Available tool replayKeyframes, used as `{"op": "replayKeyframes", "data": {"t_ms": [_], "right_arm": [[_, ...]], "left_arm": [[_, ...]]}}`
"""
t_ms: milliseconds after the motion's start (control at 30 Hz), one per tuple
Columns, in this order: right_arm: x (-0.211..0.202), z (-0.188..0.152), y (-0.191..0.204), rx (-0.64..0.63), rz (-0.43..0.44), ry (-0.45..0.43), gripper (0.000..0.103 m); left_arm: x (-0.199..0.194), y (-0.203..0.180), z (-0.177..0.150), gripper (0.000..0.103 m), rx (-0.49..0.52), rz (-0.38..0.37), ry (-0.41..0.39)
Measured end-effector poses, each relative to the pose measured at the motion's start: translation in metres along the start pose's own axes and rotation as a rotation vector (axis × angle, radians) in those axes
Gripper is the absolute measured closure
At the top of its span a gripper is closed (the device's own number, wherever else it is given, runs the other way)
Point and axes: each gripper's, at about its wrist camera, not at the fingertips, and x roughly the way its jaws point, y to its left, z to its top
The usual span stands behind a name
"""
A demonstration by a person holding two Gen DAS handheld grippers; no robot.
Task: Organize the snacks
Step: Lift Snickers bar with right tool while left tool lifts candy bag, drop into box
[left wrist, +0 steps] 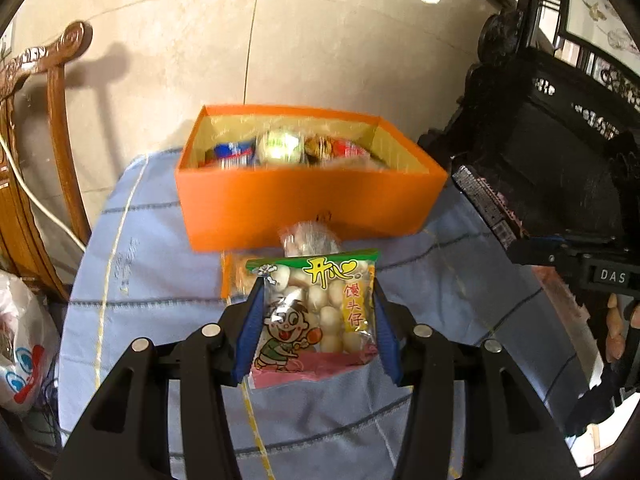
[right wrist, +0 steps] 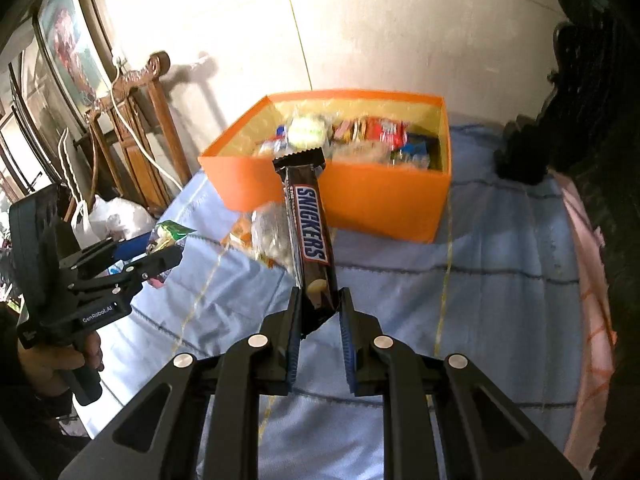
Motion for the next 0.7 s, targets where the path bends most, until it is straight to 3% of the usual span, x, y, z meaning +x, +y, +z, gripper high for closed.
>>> {"op": "replayKeyframes", "data": {"t_ms": [267, 633, 700], "right_arm": [[-0.025, 0.073, 0.0, -0.048, -0.034, -0.078, 0.085], [-0.03, 0.186, -0.006, -0.075, -0.071, -0.143, 0.085], [-0.019, 0.211, -0.011, -0.063, -0.07, -0.137, 0.075]], "left_arm": [[-0.006, 0.006, 0.064, 0.055, 0.003, 0.007, -0.066], [0.01, -0.001, 0.19, 0.054, 0.073, 0.078, -0.167], [0.028, 0.001, 0.211, 0.052, 0.052, 0.074, -0.137]]}}
